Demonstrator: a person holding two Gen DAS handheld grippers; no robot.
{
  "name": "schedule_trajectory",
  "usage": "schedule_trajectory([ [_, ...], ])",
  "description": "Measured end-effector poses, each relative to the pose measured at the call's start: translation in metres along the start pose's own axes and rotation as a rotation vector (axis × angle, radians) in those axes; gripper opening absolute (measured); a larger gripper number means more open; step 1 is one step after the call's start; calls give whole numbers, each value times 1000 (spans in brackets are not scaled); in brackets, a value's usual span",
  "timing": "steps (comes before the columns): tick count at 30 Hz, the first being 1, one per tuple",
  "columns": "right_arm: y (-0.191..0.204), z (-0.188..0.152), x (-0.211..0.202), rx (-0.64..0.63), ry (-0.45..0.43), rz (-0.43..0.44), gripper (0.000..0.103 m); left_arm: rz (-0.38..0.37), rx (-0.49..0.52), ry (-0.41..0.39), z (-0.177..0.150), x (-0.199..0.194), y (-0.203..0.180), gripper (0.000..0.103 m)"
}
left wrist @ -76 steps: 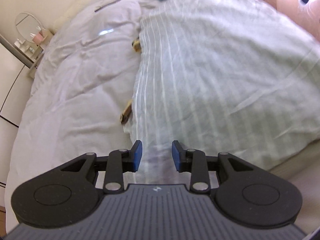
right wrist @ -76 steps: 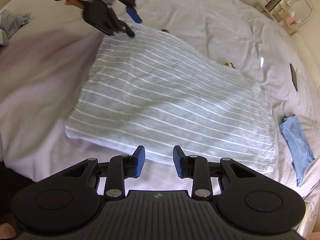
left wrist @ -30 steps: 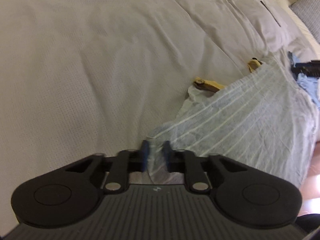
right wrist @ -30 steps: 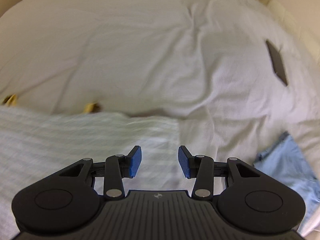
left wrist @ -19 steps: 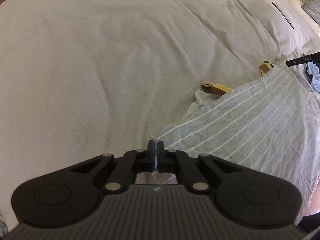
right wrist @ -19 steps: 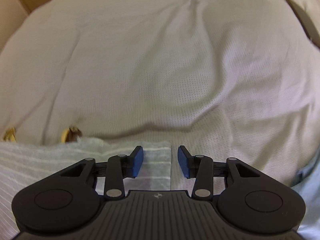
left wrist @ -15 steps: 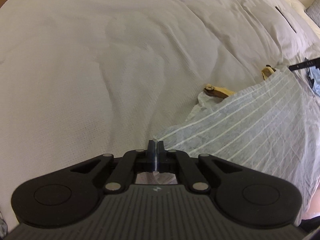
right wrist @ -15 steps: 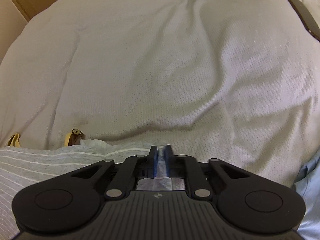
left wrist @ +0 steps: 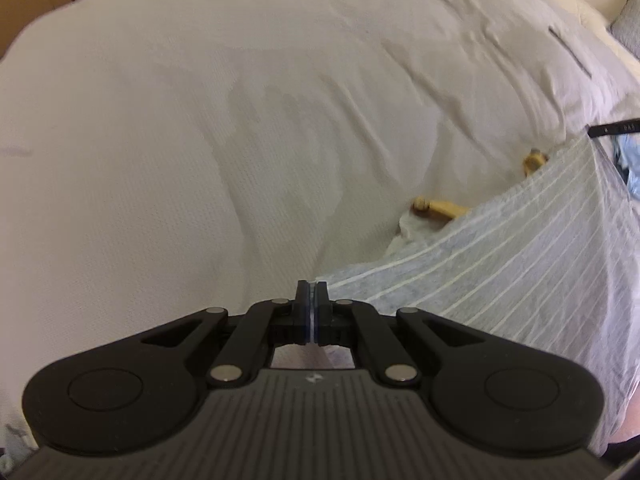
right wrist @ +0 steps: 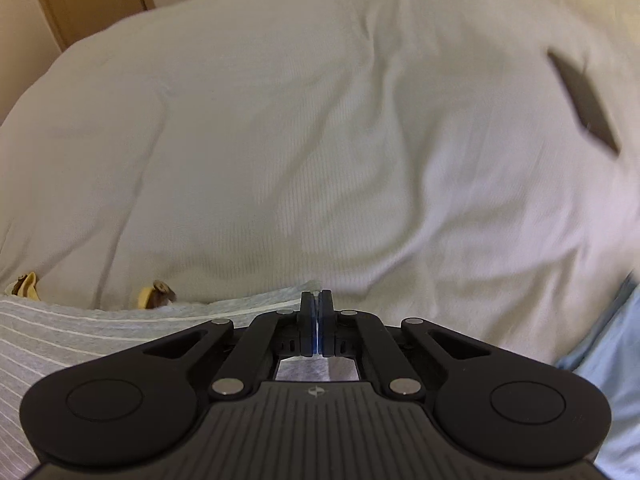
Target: Fold clothes
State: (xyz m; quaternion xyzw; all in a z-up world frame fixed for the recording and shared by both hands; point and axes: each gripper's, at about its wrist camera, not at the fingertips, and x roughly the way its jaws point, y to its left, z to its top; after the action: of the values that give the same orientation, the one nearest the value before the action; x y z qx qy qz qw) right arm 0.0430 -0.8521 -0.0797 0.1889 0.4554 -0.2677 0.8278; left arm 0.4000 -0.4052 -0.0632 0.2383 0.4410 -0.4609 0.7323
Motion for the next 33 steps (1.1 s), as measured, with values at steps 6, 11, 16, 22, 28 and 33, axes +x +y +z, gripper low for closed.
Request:
schedule_trajectory([
  [6,7,6,-20,-14,-72,-20,0,17,1,-34,5,-4,3,0],
  [11,6,12,-12,3,-86,-28,0,30,10,-57,15,9,4,0],
  [16,4,12,10,-18,-46,-36,0,34,10,9,15,39,11,0],
  [22,4,7,15,-34,-69,-59,0,48,-1,-19,11,45,11,0],
  [28,5,-2,27,-19,-28,-62,0,77,-31,26,3,53,19,0],
  [33,11,-5,20,-39,-35,-134,19,115,-60,71,-3,59,27,2],
])
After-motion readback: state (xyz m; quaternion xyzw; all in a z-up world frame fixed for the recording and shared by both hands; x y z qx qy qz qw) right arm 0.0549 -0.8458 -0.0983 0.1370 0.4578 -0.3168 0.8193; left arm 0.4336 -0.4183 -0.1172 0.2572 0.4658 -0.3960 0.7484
